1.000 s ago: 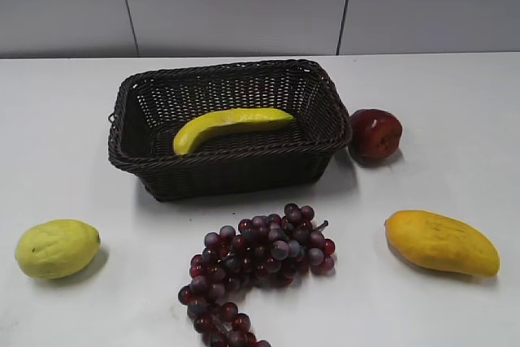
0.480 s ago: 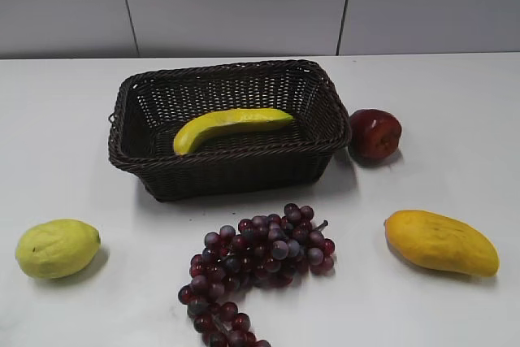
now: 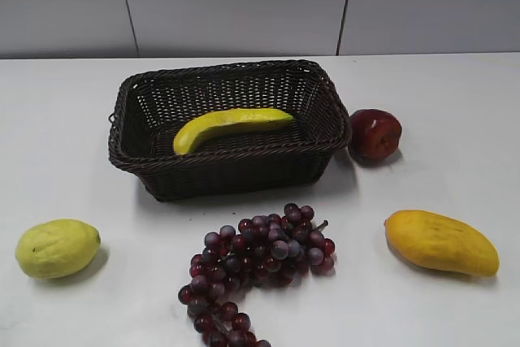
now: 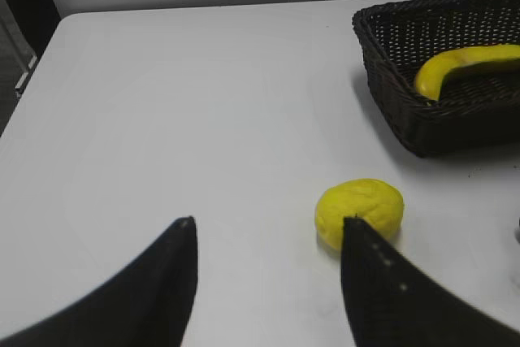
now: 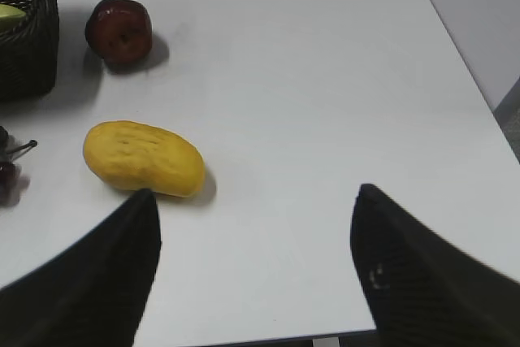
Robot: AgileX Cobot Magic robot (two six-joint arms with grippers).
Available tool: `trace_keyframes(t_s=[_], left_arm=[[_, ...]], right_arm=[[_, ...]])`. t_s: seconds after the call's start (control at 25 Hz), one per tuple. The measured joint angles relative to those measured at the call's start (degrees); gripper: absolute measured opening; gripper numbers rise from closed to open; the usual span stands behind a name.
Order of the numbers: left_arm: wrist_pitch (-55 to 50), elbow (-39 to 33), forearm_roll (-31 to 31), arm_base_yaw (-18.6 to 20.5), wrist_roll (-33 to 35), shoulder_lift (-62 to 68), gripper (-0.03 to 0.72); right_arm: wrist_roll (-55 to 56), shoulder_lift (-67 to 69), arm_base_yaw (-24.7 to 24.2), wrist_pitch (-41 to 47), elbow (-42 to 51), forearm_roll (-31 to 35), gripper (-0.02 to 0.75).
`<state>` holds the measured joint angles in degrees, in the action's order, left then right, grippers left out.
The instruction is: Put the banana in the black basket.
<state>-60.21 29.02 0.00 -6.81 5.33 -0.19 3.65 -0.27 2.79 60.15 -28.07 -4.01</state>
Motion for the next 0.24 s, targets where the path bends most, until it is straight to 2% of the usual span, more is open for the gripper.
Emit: trace_keyframes(t_s=[0.24], left_arm=[[0.06,0.0,0.0,0.0,0.0,-0.12,0.351]], right_arm=[[0.0,0.0,0.0,0.0,0.0,0.0,0.584]])
